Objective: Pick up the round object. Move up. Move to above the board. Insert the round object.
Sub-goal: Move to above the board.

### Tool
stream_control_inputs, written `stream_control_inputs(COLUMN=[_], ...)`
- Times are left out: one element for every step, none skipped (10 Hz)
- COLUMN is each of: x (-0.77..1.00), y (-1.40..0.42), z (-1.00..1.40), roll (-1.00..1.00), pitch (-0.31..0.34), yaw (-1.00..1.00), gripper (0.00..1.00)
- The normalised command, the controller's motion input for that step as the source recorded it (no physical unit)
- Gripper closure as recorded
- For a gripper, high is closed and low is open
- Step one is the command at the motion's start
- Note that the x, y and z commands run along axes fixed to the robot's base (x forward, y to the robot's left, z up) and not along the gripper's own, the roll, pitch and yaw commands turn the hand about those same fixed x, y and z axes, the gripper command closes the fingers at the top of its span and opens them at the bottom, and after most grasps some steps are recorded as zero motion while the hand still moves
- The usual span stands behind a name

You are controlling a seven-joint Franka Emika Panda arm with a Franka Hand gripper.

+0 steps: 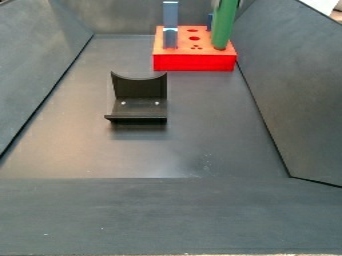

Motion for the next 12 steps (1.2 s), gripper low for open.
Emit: stream_control_inputs(x=[0.02, 0.01, 0.01, 0.01, 0.22, 0.23, 0.25, 0.26, 0.26, 0.27, 0.28, 0.29], y=[-0.05, -0.04, -0.02, -0.02, -1.0, -1.0, -1.0, -1.0, -1.0, -1.0, -1.0, -1.0], z=[0.66, 0.55, 0.33, 0.17, 0.22, 0.21, 0.22, 0.21, 0.21, 0.22, 0.22, 0.22], roll=[0.12, 0.12, 0.11, 0.11, 0.09, 0.08, 0.04, -0.03, -0.05, -0.04, -0.01, -0.01], pitch=[0.089, 0.086, 0.083, 0.082, 0.376, 0.375, 0.344, 0.279, 0.224, 0.166, 0.138, 0.126], yaw=[0.04, 0.04, 0.03, 0.04, -0.93, -0.91, -0.58, -0.37, -0.2, -0.06, -0.01, 0.0], gripper=[1.0, 1.0, 1.0, 1.0, 1.0, 1.0, 1.0, 1.0, 1.0, 1.0, 1.0, 1.0])
